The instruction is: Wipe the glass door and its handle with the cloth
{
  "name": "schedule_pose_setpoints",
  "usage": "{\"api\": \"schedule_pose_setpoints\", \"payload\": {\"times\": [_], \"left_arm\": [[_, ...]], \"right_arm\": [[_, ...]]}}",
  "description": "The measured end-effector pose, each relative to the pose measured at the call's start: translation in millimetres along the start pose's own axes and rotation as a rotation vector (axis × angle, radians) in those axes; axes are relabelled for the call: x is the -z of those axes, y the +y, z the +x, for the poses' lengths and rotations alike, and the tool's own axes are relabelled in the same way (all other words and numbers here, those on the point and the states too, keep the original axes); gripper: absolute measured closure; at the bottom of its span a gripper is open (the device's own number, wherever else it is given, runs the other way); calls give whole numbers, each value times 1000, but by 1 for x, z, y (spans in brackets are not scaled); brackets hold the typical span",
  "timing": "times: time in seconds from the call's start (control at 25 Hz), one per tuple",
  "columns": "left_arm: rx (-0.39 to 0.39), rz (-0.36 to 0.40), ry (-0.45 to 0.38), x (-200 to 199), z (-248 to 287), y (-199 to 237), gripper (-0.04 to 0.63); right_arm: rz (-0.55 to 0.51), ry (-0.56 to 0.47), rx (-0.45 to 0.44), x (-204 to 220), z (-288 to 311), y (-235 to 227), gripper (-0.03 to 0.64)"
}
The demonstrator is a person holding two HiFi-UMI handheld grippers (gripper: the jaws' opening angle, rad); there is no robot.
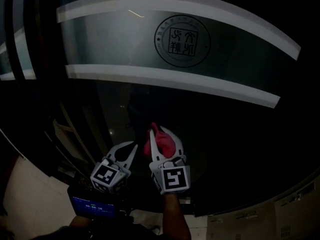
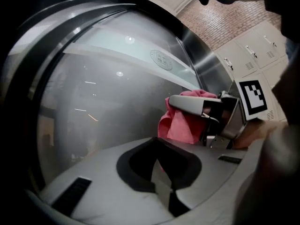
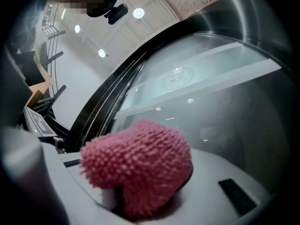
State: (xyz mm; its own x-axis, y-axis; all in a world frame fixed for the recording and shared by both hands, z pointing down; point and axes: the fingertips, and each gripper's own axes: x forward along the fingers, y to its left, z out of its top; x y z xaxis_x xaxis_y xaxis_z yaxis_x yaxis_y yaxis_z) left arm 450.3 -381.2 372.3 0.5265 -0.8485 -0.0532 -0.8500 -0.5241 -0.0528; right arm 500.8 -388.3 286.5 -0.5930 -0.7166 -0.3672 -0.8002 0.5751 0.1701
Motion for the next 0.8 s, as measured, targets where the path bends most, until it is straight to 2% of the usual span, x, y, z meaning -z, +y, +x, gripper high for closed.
{"api": "schedule_pose_setpoints", "payload": {"times": [0.24,0.44,0.6,0.8], "left_arm": [[-83,12,25,10,-55,64,593],[-128,20,50,21,-88,98,592],[-135,32,73,27,-94,112,592],[-61,27,82,35,-65,87,592]], "right_arm": [[86,41,-133,44,64,104,561],[146,55,-203,67,101,158,561],[162,51,-209,76,113,168,561],[115,58,-151,81,94,135,561]]}}
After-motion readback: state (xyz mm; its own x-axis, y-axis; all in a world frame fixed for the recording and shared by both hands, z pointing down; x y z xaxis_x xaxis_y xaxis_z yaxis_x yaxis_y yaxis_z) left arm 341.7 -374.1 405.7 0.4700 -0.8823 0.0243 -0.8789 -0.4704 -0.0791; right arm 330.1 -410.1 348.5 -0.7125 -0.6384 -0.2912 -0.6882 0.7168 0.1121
